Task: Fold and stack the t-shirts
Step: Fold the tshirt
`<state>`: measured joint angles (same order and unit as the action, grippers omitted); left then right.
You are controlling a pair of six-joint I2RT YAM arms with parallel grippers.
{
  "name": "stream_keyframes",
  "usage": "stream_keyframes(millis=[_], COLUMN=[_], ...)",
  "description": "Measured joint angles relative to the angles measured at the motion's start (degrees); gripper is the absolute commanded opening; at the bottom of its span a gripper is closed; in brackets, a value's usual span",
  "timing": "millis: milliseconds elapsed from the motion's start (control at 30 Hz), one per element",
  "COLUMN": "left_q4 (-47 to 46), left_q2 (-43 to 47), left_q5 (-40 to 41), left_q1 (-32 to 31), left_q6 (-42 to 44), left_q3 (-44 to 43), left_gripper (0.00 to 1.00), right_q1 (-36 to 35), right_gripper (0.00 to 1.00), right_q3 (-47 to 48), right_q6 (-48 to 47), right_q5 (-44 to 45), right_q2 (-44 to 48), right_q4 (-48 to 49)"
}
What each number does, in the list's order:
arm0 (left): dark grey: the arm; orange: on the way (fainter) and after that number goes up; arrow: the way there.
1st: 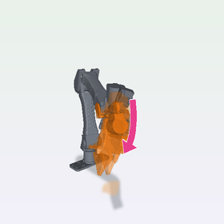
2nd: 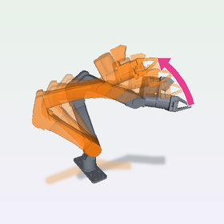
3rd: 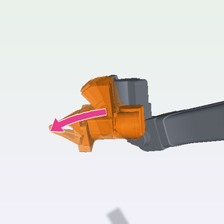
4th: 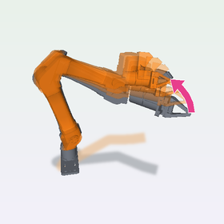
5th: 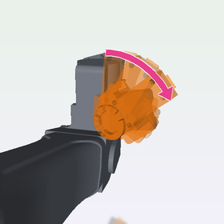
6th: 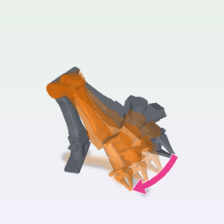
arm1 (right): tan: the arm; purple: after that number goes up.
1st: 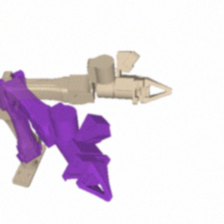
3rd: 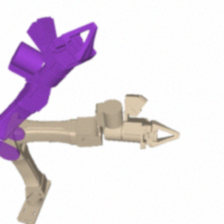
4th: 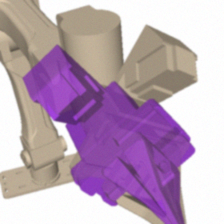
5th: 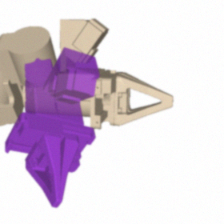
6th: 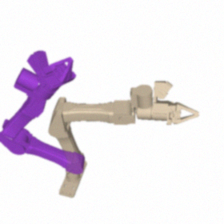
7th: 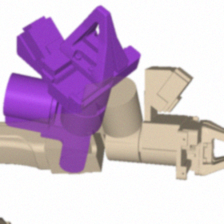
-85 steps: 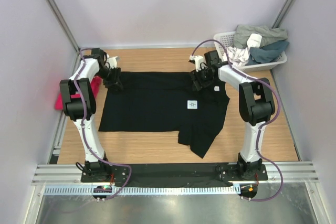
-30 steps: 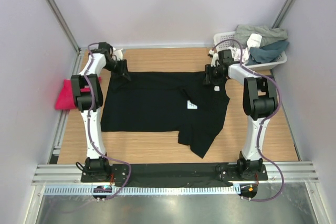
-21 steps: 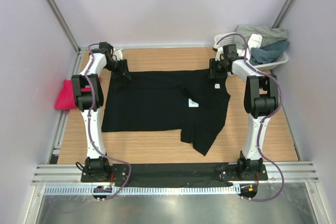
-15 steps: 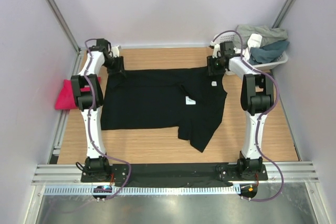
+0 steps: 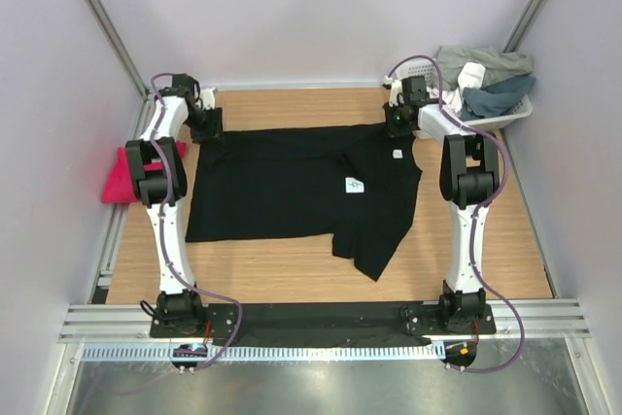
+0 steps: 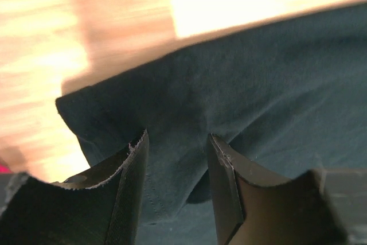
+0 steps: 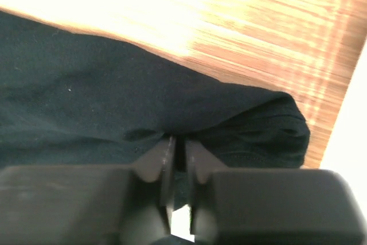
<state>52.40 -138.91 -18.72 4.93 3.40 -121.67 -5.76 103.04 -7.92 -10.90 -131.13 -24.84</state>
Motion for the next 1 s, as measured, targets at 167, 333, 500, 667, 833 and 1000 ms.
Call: stream_keyframes(millis=[167, 333, 500, 667, 833, 1000], left_q4=[0.57, 0.92, 1.42, 2.58, 5.90, 8.59], left_q2=[2.03, 2.84, 3.56, 8.41, 15.89, 18.82], left_q5=[-0.15, -0.28, 0.04, 0.50, -0.04, -2.32], left_q1=[0.00, -0.02, 0.07, 0.48, 0.59, 0.57], left_q6=[0.02, 0.11, 0.35, 0.87, 1.55, 1.51], left_q3=[3.48, 4.94, 5.57, 8.15, 9.55, 12.61], left_gripper=[0.43, 0.42, 0.45, 0.46, 0.45, 0.44], right_q1=[0.00, 0.02, -0.02, -1.31, -2.64, -4.20], right_gripper=[0.01, 0.10, 0.47, 0.56, 0.57, 0.57], right_q3=[-2.99, -5.60, -6.47, -9.79, -14.14, -18.47], right_q6=[-1.42, -2.75, -4.02, -4.87, -5.49, -3.85], right_q5=[2.19, 4.50, 6.69, 8.26, 9.88, 7.76], right_q2=[1.95, 4.13, 5.95, 11.80, 23.04, 30.71], right_q4=[1.33, 1.33, 0.68, -0.31, -0.07, 1.18])
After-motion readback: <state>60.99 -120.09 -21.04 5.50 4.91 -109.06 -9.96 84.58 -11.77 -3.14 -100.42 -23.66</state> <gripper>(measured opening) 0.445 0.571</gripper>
